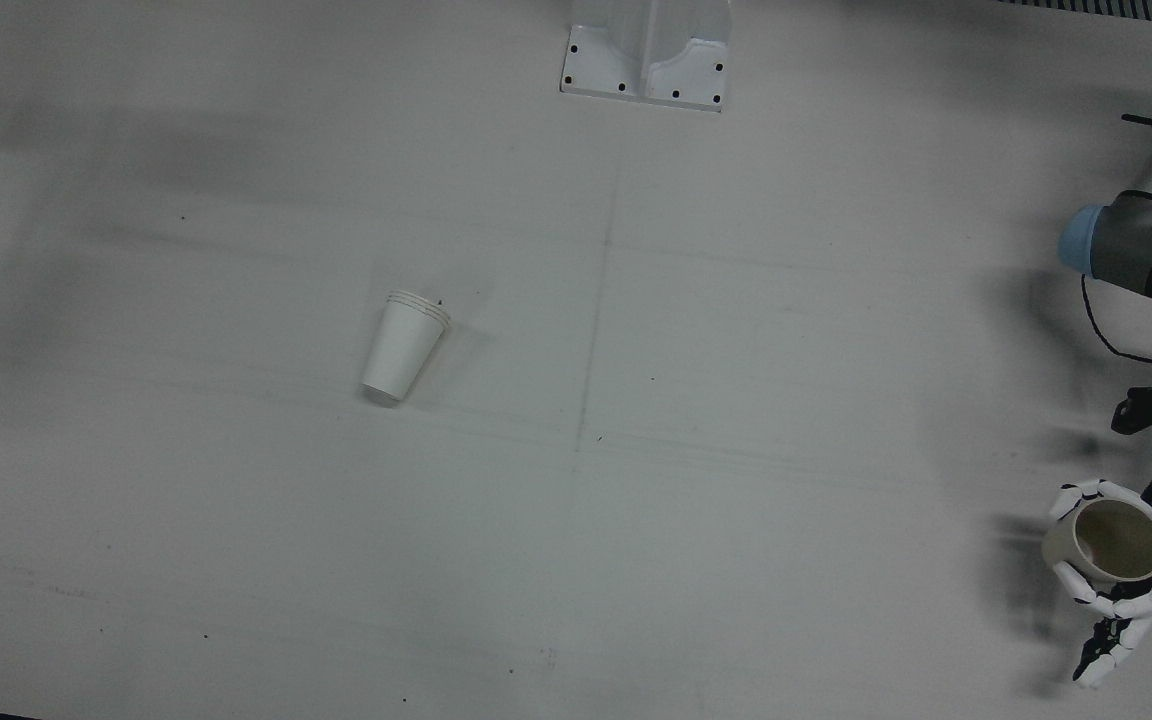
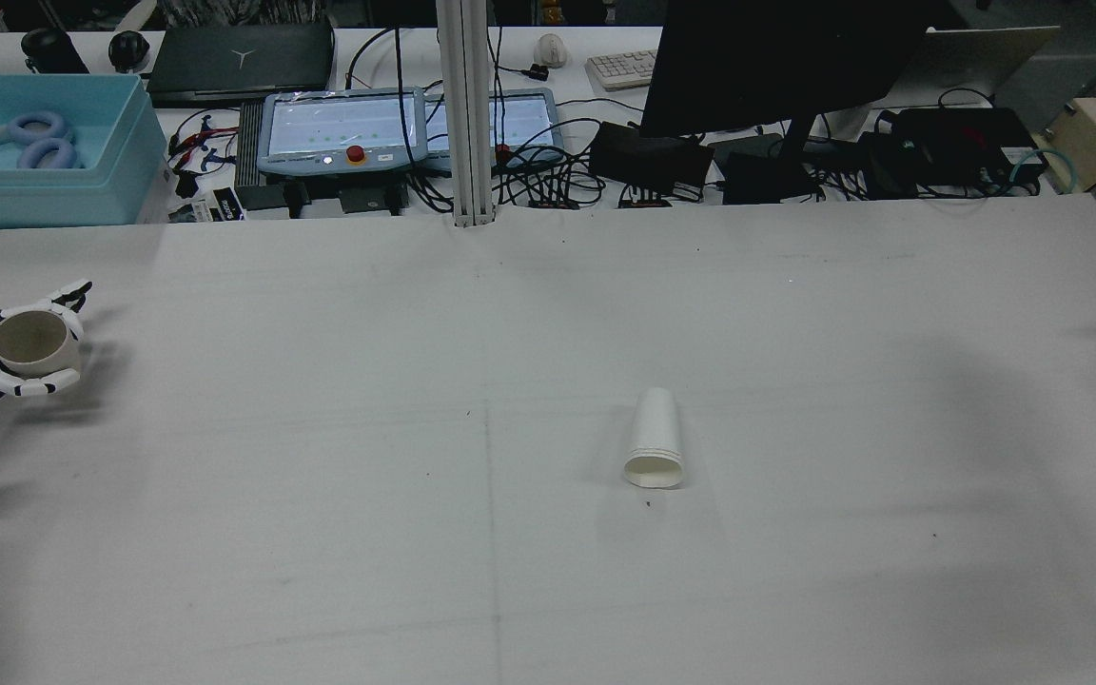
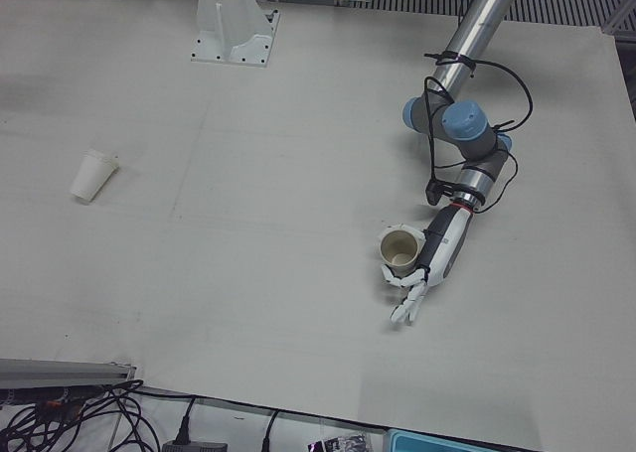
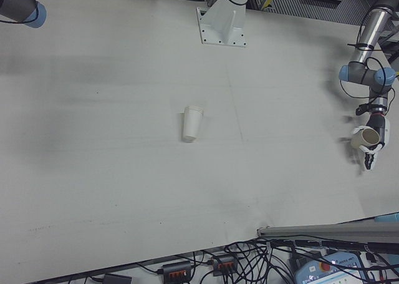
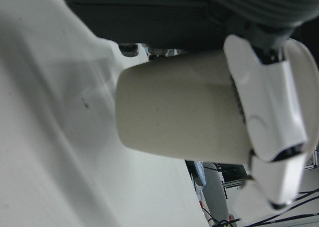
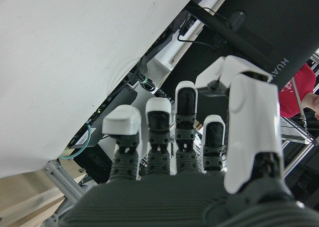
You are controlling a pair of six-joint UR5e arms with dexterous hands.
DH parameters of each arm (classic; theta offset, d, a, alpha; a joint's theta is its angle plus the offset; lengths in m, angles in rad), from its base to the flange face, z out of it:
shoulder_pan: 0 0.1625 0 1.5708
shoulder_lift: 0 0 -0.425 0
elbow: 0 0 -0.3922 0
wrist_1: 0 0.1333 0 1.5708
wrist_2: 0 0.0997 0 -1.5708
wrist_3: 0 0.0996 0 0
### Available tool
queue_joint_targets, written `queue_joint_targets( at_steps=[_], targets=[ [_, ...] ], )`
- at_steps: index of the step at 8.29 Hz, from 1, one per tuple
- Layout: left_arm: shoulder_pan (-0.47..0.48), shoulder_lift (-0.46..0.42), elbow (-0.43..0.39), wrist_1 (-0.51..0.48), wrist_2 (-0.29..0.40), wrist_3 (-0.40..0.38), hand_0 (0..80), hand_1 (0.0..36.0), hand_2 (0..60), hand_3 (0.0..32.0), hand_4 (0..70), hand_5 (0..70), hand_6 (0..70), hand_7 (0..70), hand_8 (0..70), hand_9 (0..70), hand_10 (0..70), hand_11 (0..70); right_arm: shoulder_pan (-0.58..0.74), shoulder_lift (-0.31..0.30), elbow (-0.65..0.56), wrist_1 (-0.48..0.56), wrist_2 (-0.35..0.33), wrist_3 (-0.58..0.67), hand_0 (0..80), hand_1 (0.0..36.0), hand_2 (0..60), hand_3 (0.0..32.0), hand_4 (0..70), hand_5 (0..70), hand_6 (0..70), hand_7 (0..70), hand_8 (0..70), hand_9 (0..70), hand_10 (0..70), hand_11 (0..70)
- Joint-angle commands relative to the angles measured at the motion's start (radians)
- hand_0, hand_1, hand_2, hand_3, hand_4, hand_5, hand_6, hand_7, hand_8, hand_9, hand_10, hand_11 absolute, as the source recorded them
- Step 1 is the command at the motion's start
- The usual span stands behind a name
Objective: Pour water
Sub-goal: 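Lower the left hand's cup onto the table near its edge and release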
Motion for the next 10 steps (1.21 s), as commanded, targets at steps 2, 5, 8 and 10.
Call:
queue_joint_targets(
  at_steps=[2,5,8,10],
  targets=[
    [0.001,0.009,0.072,-0.066,-0.002,0.024,52.0,2.3,0.0,0.0,29.5,16.9,3.7,7.5,9.6,0.1,0.0,0.0,0.001,0.0,0.001,0.001,0.0,-0.001,66.1,30.4,39.5,0.0,1.3,63.0,47.6,52.6,51.8,61.4,59.1,70.0],
    [-0.113,0.009,0.107,-0.075,0.006,0.024,51.8,2.5,0.0,0.0,20.8,3.4,3.6,6.7,9.1,0.0,0.0,0.0,0.005,-0.002,-0.003,0.002,0.002,-0.003,67.7,30.1,34.4,0.0,0.0,61.0,44.4,50.4,50.6,60.3,58.1,70.0],
    [-0.268,0.003,0.11,-0.079,0.085,0.015,51.8,4.5,0.0,0.0,10.0,1.8,5.7,8.1,7.6,0.2,0.0,1.1,0.023,0.08,-0.282,0.223,0.038,0.076,56.5,13.2,0.0,0.0,0.2,48.7,32.8,42.1,42.6,50.0,42.5,61.2],
    [-0.406,0.0,0.016,-0.02,0.217,0.013,51.8,4.2,0.0,0.0,11.5,3.0,6.4,9.4,7.9,0.4,0.0,0.9,0.012,0.197,-0.71,0.573,0.092,0.379,37.2,0.0,0.0,0.0,21.4,38.7,18.1,24.2,24.1,18.8,0.8,0.6]
  ],
)
